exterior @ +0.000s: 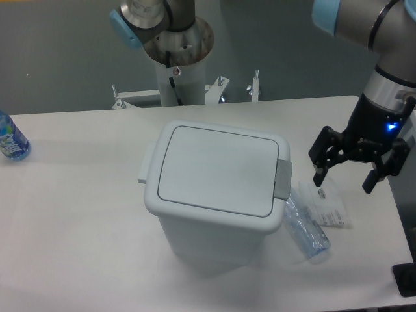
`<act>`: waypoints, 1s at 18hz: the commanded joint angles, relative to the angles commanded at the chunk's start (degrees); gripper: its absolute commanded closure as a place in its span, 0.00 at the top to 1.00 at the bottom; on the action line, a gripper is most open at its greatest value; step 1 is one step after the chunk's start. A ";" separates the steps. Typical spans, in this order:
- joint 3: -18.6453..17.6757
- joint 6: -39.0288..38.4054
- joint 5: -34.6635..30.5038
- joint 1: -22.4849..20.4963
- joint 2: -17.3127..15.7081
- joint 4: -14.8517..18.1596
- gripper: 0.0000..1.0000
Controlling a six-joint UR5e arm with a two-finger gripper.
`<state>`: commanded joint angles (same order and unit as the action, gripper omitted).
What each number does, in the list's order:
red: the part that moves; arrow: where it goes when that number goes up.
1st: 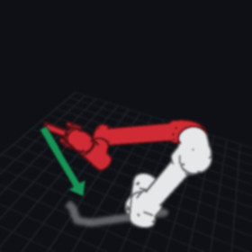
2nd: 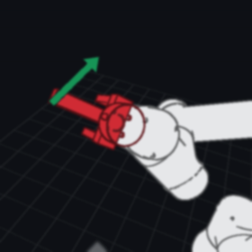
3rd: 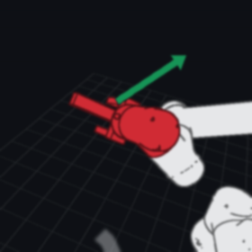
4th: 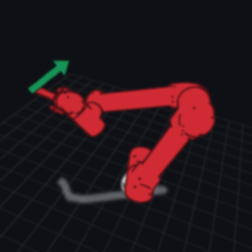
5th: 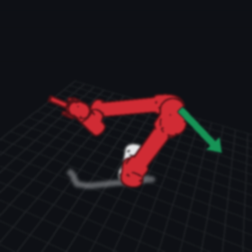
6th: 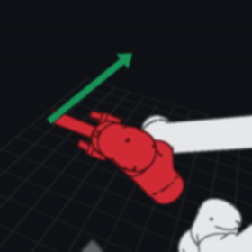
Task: Open the trash can
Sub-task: 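Lower the open gripper onto the grey latch tab of the lid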
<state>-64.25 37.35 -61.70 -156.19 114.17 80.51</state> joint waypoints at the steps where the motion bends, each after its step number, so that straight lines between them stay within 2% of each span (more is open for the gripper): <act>1: -0.18 0.00 0.00 0.18 -0.44 0.09 1.00; 5: -2.20 -0.79 0.17 0.36 -1.58 -0.09 1.00; 18: -3.61 -0.79 -0.09 1.06 -1.32 -0.88 1.00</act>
<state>-67.85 36.56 -61.79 -155.13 112.85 79.63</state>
